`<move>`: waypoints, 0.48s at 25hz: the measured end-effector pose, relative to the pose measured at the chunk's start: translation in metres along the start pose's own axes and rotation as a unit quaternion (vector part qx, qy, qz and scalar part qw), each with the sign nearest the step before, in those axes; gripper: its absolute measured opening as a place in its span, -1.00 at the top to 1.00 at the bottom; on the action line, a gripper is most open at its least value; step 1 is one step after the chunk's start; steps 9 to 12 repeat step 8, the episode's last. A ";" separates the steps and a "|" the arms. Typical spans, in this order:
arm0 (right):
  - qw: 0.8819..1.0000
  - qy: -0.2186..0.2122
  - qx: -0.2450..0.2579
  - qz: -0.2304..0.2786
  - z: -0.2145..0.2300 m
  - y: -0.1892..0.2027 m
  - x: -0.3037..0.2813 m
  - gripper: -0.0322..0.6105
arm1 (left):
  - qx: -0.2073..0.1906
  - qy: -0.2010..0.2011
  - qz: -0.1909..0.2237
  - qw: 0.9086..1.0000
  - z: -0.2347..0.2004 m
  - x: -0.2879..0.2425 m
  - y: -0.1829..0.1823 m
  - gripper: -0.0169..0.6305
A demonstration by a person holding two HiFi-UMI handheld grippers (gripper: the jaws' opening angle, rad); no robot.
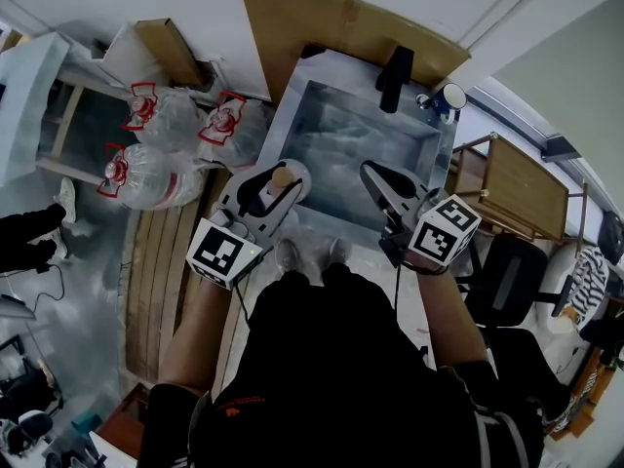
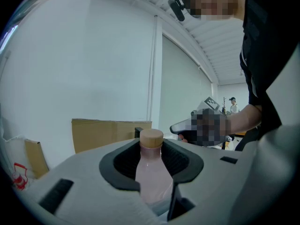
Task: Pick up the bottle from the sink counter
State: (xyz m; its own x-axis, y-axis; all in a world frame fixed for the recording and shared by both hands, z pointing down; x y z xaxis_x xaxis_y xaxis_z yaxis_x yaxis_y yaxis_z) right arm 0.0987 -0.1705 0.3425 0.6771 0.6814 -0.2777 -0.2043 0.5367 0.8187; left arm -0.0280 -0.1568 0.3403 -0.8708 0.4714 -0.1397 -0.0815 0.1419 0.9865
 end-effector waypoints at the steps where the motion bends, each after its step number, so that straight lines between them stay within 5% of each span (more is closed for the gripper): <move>1: 1.000 0.000 0.000 -0.001 0.001 0.000 -0.001 0.89 | 0.001 0.000 -0.001 1.000 -0.001 -0.001 0.000 0.49; 12: 1.000 -0.002 0.003 -0.007 0.004 0.000 -0.005 0.89 | -0.001 0.005 -0.003 1.000 -0.004 -0.006 0.004 0.49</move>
Point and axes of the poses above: the fingertips, and each gripper's own axes: x backward along the fingers, z to its right, y out of its underside, the point moved 1 cm from there along x, backward along the fingers, and after that the axes turned 9 degrees about y, right-handed, at the moved point
